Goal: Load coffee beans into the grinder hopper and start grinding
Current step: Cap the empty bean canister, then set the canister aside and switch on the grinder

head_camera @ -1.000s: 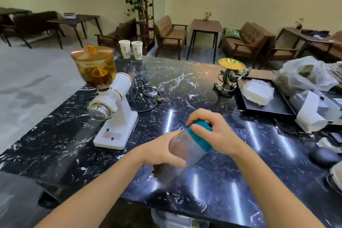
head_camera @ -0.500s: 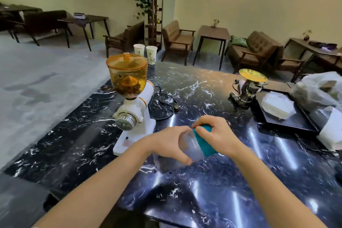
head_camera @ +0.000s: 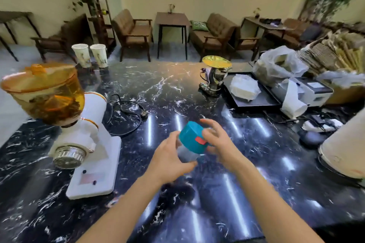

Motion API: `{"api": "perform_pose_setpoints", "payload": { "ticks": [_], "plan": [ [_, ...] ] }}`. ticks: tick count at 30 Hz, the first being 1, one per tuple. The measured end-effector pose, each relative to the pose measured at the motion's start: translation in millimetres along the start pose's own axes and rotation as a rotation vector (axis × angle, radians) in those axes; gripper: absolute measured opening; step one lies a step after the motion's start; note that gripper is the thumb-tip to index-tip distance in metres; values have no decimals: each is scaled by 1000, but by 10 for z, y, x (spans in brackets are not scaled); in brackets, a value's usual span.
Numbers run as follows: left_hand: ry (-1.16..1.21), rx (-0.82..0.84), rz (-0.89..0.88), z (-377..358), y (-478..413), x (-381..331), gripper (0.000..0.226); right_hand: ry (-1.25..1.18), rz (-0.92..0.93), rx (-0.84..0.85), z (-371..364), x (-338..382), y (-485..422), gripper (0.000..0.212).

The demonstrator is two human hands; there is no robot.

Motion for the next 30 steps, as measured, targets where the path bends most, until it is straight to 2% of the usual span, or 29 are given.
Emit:
{"api": "perform_pose_setpoints", "payload": {
  "ticks": [3, 5, 6, 8, 10, 15, 19, 25, 28, 30],
  "plan": [
    [237, -28, 57, -418, -243, -168, 81, 19, 157, -50, 257, -288, 2, 79],
    [234, 69, 8, -752, -410, -246, 85, 2, 198, -184, 543, -388, -25, 85],
    [152, 146, -25, -934, -508, -269, 90, 12, 203, -245, 759, -407, -25, 86],
    [-165, 331, -89, -1287, -711, -278, 103, 63, 216, -352, 1299, -482, -10, 88],
    [-459, 479, -61, -1592, -865, -239, 103, 150, 207, -493, 1848, -556, -15, 87],
    [-633, 697, 178, -2114, -1157, -264, 110, 214, 179, -805, 3085, -564, -204, 90],
    [-670, 732, 205, -2159, -1335, -247, 119, 232, 192, -930, 3681, -547, -498, 90],
    [-642, 734, 281, -2153, -1292, -254, 116, 192, 221, -910, 3933, -575, -853, 91],
    [-639, 745, 268, -2128, -1167, -314, 106, 152, 191, -985, 3791, -692, -843, 94],
    [-660, 718, 201, -2125, -969, -406, 86, 159, 213, -1078, 3527, -857, -755, 90]
  ]
}}
Point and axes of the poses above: each hand's wrist, its own y-axis away from the middle knuckle, its own z-axis out of the back of the hand, x = y × z, the point moved 1 cm from there along -y, towards the middle knuckle, and after that the axes turned 7 degrees about -z, right-handed, at the moved point
